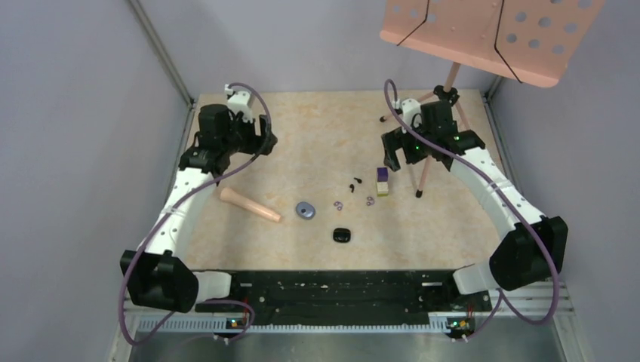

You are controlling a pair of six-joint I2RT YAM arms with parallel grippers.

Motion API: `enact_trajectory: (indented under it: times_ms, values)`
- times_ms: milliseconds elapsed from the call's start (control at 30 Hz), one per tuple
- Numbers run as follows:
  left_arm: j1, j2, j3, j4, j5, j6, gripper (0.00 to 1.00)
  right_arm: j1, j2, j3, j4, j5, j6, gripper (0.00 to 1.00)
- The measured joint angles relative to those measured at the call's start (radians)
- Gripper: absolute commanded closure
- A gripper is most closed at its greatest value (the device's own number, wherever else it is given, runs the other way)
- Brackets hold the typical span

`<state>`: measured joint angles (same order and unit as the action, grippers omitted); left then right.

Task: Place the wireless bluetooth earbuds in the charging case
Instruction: Pick up the charging case at the center of the board.

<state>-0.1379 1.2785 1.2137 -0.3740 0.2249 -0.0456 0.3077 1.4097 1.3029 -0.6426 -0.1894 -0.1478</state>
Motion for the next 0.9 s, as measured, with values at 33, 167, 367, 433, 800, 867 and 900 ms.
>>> enact_trajectory:
  times_ms: [33, 167, 367, 433, 800, 867, 900]
  values:
    - [0.000, 0.001, -0.014, -0.003, 0.031, -0.002, 0.21, 0.000, 0.001, -0.014, -0.006, -0.009, -0.008, 0.04]
    - [0.000, 0.000, -0.088, -0.040, 0.132, -0.022, 0.23, 0.000, 0.032, -0.024, -0.024, -0.117, -0.087, 0.13]
    - [0.000, -0.024, -0.208, -0.099, 0.229, -0.060, 0.23, 0.079, 0.130, -0.027, -0.019, -0.251, -0.221, 0.23]
    - [0.000, -0.037, -0.233, -0.119, 0.232, -0.064, 0.21, 0.148, 0.169, -0.046, -0.015, -0.275, -0.308, 0.23]
    - [0.018, -0.079, -0.336, -0.181, 0.230, -0.101, 0.15, 0.347, 0.326, -0.151, -0.030, -0.311, -0.604, 0.37]
    - [0.035, -0.079, -0.354, -0.185, 0.235, -0.116, 0.14, 0.362, 0.335, -0.170, -0.024, -0.307, -0.613, 0.37]
    - [0.046, -0.079, -0.362, -0.188, 0.240, -0.127, 0.12, 0.372, 0.335, -0.179, -0.020, -0.306, -0.614, 0.35]
